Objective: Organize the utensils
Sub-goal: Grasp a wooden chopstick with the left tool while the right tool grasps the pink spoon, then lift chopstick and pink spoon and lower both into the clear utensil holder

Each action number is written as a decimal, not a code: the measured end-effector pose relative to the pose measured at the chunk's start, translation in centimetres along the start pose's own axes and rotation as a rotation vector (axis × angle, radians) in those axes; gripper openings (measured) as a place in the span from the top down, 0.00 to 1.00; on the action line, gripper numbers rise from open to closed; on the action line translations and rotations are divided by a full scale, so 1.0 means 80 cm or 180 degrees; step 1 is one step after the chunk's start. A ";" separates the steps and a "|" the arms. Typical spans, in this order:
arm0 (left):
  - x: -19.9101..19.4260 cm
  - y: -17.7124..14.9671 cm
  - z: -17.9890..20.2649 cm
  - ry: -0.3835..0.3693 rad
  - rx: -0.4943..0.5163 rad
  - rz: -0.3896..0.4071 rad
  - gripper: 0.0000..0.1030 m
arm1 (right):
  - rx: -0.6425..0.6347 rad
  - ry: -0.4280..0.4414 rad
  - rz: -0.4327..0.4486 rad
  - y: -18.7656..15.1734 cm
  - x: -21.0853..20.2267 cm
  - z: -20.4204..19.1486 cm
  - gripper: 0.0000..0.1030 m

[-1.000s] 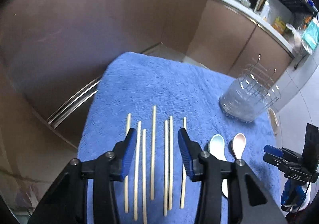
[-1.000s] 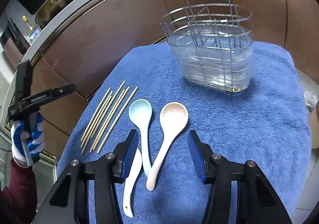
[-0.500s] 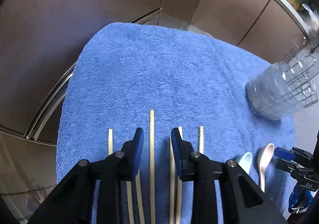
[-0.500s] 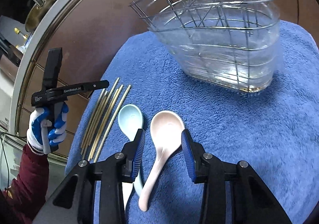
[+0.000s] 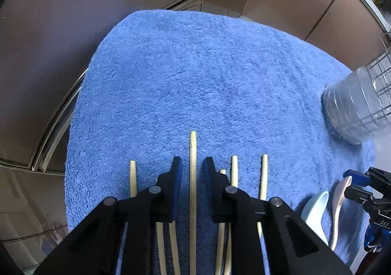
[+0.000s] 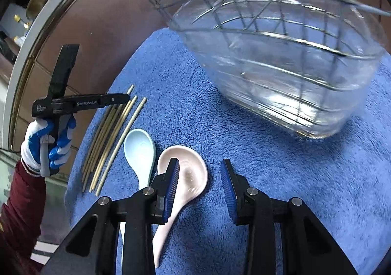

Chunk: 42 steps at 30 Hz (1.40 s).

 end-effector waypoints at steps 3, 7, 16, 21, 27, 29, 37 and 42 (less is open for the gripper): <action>0.002 0.003 -0.002 0.0034 -0.0023 -0.0013 0.90 | -0.0066 0.0005 -0.0053 0.001 0.010 -0.001 0.84; 0.000 0.003 -0.002 0.0047 -0.0134 0.0012 0.95 | -0.0184 0.0004 -0.0065 -0.002 0.012 -0.004 0.93; -0.067 -0.008 -0.004 0.0125 -0.0165 0.0484 0.96 | -0.0410 -0.0144 0.0340 -0.010 -0.050 -0.022 0.95; -0.177 0.005 0.001 0.0048 -0.0243 0.1118 0.96 | -0.0561 -0.0290 0.0786 -0.008 -0.116 -0.055 0.95; -0.322 0.039 0.055 -0.0317 -0.0312 0.2004 0.96 | -0.0764 -0.0570 0.1595 0.024 -0.243 -0.095 0.95; -0.367 0.053 0.077 -0.0505 -0.0342 0.2285 0.96 | -0.0798 -0.0736 0.1845 0.039 -0.280 -0.100 0.95; -0.439 0.126 0.152 -0.0966 -0.0695 0.3245 0.96 | -0.0811 -0.1664 0.2780 0.100 -0.344 -0.089 0.95; -0.416 0.154 0.186 -0.0794 -0.0779 0.3545 0.96 | -0.0714 -0.2073 0.3008 0.124 -0.331 -0.051 0.95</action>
Point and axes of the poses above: each gripper's, at about its wrist camera, not at the fingertips, and x roughly the way its jaws point, z to its right, y to its top, the point moved 10 cm from there along x, roughly the way its jaws point, and after that the axes turned 5 degrees about y, right-handed, at the moved point
